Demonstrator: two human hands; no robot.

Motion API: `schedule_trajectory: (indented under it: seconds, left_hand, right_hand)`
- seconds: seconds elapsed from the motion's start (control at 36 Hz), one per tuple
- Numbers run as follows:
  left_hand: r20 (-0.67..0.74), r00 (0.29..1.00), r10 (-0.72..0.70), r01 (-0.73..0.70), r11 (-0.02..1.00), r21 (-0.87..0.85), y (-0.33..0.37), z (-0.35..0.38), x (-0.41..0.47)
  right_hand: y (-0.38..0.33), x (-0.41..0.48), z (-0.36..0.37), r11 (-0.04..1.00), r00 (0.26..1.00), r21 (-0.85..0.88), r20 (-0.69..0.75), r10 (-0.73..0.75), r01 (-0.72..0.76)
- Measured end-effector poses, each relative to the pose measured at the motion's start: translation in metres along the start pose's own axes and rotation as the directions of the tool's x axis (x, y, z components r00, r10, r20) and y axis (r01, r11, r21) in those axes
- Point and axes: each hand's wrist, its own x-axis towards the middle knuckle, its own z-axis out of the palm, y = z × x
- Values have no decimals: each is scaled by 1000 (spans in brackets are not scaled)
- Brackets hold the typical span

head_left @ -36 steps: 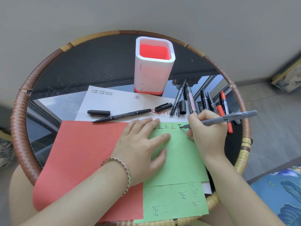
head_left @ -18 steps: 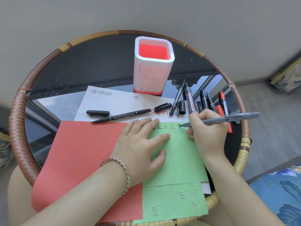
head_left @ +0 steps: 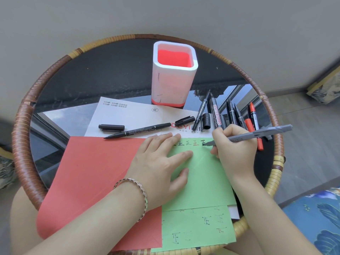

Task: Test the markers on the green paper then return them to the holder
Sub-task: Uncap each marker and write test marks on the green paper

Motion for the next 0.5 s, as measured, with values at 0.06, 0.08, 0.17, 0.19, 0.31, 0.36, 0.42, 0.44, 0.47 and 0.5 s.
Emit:
schedule_trajectory:
  seconds: [0.06, 0.08, 0.17, 0.19, 0.31, 0.36, 0.42, 0.44, 0.47, 0.5]
  left_hand:
    - [-1, 1000, 2, -2, 1000, 1, 0, 0, 0]
    - [0, 1000, 2, -2, 1000, 2, 0, 0, 0]
    - [1, 1000, 2, -2, 1000, 1, 0, 0, 0]
    - [1, 1000, 1, -1, 1000, 2, 0, 0, 0]
    - [3, 1000, 0, 0, 1000, 1, 0, 0, 0]
    - [1, 1000, 2, -2, 1000, -1, 0, 0, 0]
    - [-2, 1000, 4, -4, 1000, -3, -1, 1, 0]
    - [-3, 1000, 4, -4, 1000, -3, -1, 1, 0]
    - [-3, 1000, 4, -4, 1000, -2, -1, 1, 0]
    - [-3, 1000, 3, -3, 1000, 0, -1, 1, 0]
  right_hand:
    - [1, 0, 1, 1000, 1000, -20, 10, -4, 4]
    - [1, -1, 1, 1000, 1000, -29, 13, -4, 4]
    - [-2, -2, 0, 999, 1000, -44, 3, -8, 8]
    - [-3, -2, -1, 999, 1000, -50, -4, -8, 8]
    - [-4, -1, -3, 998, 998, -67, -56, 2, -5]
    - [-3, 1, -3, 998, 997, -65, -74, 13, -17]
    - [-2, 2, -3, 999, 995, -24, -99, 19, -21]
    - [-2, 2, -3, 1000, 994, 9, -109, 14, -13]
    - [-2, 2, -3, 999, 993, 40, -115, 0, 5]
    - [-3, 1, -4, 998, 993, 59, -111, -25, 31]
